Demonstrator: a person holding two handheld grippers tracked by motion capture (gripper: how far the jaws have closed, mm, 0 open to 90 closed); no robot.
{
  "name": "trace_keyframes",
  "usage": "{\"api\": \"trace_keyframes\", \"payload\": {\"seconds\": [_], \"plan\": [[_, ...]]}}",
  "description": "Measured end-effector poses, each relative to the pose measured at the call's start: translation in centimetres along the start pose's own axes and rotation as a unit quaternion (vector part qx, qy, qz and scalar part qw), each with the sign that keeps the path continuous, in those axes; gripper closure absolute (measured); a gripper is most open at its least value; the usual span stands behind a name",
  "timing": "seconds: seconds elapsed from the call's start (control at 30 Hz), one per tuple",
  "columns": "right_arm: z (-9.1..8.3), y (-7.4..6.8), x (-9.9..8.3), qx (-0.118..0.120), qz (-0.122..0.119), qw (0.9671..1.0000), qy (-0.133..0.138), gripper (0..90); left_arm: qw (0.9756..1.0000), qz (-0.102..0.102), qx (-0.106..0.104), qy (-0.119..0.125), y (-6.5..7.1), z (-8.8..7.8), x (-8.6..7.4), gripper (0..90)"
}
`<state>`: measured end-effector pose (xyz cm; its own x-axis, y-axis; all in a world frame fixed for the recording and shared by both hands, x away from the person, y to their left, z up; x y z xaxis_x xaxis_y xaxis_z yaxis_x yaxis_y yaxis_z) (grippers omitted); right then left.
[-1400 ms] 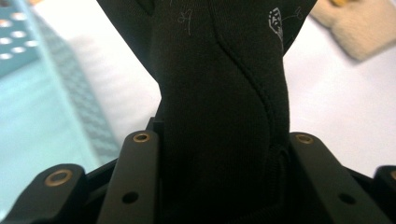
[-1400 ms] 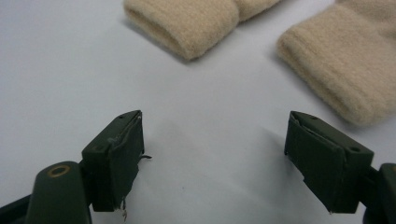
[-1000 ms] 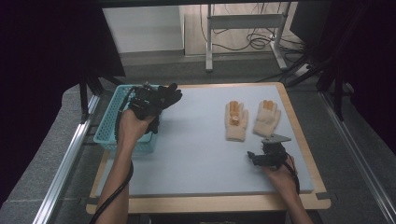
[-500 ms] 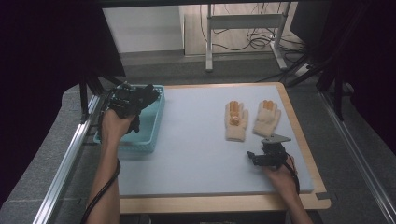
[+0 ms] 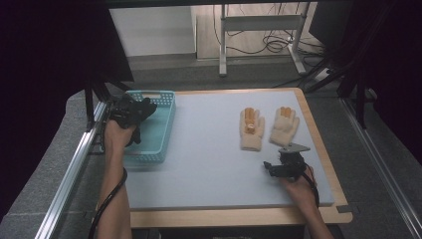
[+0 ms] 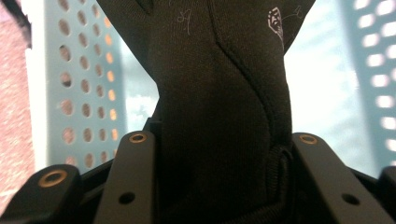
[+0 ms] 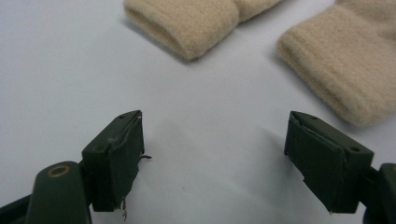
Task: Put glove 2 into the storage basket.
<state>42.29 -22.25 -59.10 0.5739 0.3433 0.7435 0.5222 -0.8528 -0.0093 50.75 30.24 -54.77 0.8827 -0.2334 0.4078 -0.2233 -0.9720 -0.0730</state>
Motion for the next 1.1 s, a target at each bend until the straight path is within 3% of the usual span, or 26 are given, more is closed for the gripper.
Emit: {"api": "trace_keyframes", "payload": {"seconds": [0.17, 0.43, 0.57, 0.73, 0.8, 0.93, 1.1], "plan": [[0.0, 0.0, 0.0, 0.0, -0.001, 1.0, 0.0, 19.6, 0.9998, -0.01, 0.011, -0.013, -0.9, 0.8, -0.1, 59.8], [0.0, 0.0, 0.0, 0.0, 0.0, 1.0, 0.0, 19.6, 0.9993, -0.026, -0.007, -0.024, -0.9, 2.8, -0.2, 58.0], [0.0, 0.0, 0.0, 0.0, 0.0, 1.0, 0.001, 19.6, 0.9989, -0.029, 0.007, -0.037, -1.3, 3.5, -0.3, 56.6], [0.0, 0.0, 0.0, 0.0, 0.0, 1.0, 0.001, 19.6, 0.997, -0.003, 0.046, -0.062, -2.1, 4.5, -1.3, 47.9], [0.0, 0.0, 0.0, -0.001, -0.001, 1.0, 0.001, 19.6, 0.9967, 0.01, 0.044, -0.068, -2.0, 4.7, -1.6, 45.6], [0.0, 0.0, 0.0, 0.0, 0.0, 1.0, 0.0, 19.6, 0.9969, 0.014, 0.024, -0.073, -1.4, 4.7, -1.5, 35.0], [0.0, 0.0, 0.0, -0.001, -0.001, 1.0, 0.001, 19.6, 0.998, 0.015, 0.0, -0.061, -0.9, 4.2, -1.0, 19.7]]}}
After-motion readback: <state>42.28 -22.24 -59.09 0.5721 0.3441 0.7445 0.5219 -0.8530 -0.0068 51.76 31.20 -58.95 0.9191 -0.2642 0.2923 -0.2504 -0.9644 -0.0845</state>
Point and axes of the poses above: each handheld gripper's, and its own axes: z roughly forward along the jaws, x roughly out of its top, y roughly to its right, the point moved 9 cm from there along z, roughly forward along the jaws, and after that the axes turned 7 degrees about z, right-handed, at the moved point
